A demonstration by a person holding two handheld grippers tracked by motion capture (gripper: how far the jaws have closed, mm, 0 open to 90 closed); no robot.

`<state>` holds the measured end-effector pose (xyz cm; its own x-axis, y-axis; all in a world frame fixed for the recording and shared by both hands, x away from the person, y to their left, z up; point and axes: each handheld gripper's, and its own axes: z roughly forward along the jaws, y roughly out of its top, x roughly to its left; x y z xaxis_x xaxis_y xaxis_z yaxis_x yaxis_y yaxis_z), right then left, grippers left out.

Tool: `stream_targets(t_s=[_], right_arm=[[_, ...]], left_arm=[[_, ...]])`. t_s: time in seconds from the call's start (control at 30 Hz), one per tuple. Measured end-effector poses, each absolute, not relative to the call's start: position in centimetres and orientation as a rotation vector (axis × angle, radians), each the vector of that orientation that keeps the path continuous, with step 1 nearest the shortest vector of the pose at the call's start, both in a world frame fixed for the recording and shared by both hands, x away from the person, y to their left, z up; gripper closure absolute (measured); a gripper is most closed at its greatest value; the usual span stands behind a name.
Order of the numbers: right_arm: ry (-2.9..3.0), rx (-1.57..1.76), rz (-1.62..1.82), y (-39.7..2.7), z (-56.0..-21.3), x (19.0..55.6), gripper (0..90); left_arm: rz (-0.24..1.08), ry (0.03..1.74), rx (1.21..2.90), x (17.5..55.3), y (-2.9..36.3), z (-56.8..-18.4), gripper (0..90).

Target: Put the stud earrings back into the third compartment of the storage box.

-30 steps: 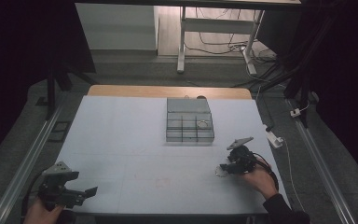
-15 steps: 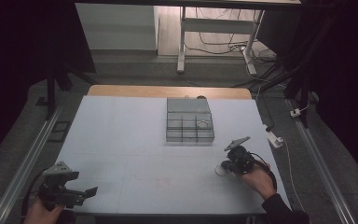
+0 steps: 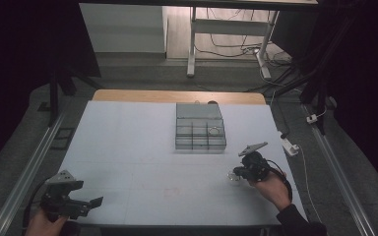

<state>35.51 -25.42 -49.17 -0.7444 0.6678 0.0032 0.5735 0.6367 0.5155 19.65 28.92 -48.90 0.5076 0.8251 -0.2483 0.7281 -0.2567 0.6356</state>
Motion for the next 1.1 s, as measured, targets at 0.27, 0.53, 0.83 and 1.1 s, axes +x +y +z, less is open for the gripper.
stream_targets(t_s=[0.27,0.53,0.83,1.1], right_arm=[[2.628,1.017,0.824,-25.5,-48.1,35.4,87.1],[2.581,1.021,0.902,-25.6,-47.0,35.4,87.1],[2.539,1.023,0.981,-25.4,-45.9,35.6,87.1],[2.519,1.015,1.022,-24.9,-45.4,35.7,87.1]], left_arm=[[0.171,1.269,2.034,19.7,28.9,-48.9,0.5],[0.169,1.271,2.034,19.7,28.9,-48.9,0.5],[0.167,1.271,2.034,19.7,28.9,-48.9,0.5],[0.167,1.272,2.034,19.8,28.9,-48.9,0.5]])
